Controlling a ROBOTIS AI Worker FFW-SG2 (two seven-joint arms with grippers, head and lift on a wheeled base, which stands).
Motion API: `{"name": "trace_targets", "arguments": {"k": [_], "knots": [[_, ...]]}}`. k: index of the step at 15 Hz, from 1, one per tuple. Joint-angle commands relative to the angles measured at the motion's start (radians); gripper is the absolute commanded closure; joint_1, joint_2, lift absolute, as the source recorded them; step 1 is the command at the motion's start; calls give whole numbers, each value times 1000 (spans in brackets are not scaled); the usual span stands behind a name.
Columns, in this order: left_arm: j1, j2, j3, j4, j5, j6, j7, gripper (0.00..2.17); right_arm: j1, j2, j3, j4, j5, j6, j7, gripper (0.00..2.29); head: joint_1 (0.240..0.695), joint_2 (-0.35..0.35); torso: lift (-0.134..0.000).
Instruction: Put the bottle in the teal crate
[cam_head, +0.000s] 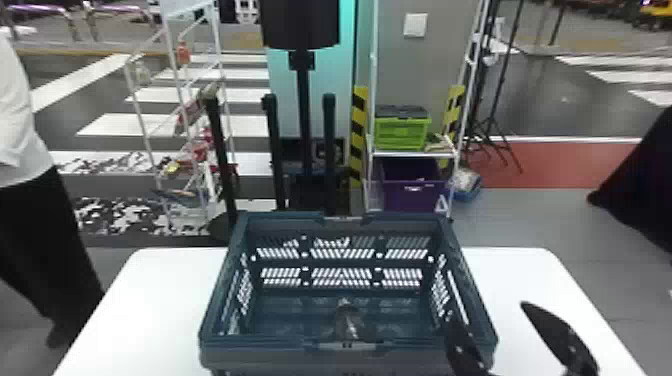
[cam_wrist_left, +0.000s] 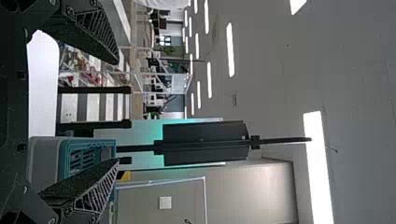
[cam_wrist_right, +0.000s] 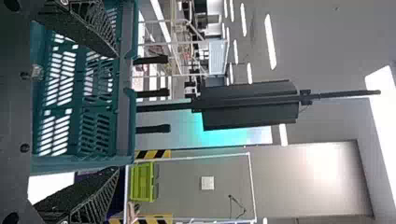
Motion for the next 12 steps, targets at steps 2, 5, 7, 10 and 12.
{"name": "trace_targets", "arguments": {"k": [2, 5, 7, 10, 12], "knots": [[-8, -2, -8, 8, -6, 3, 0, 144, 120, 17, -22, 8, 4, -59, -5, 26, 499, 0, 0], [-10, -2, -13, 8, -9, 3, 0, 144, 192, 30, -22, 46, 21, -206, -18, 26, 499, 0, 0], [-10, -2, -15, 8, -9, 3, 0, 144, 229, 33, -22, 84, 17, -317, -18, 26, 499, 0, 0], [-10, -2, -15, 7, -12, 3, 0, 144, 263, 37, -24, 114, 12, -390, -18, 26, 499, 0, 0], [-8, -2, -18, 4, -14, 6, 0, 144, 272, 37, -25, 120, 7, -412, -18, 26, 499, 0, 0]]}}
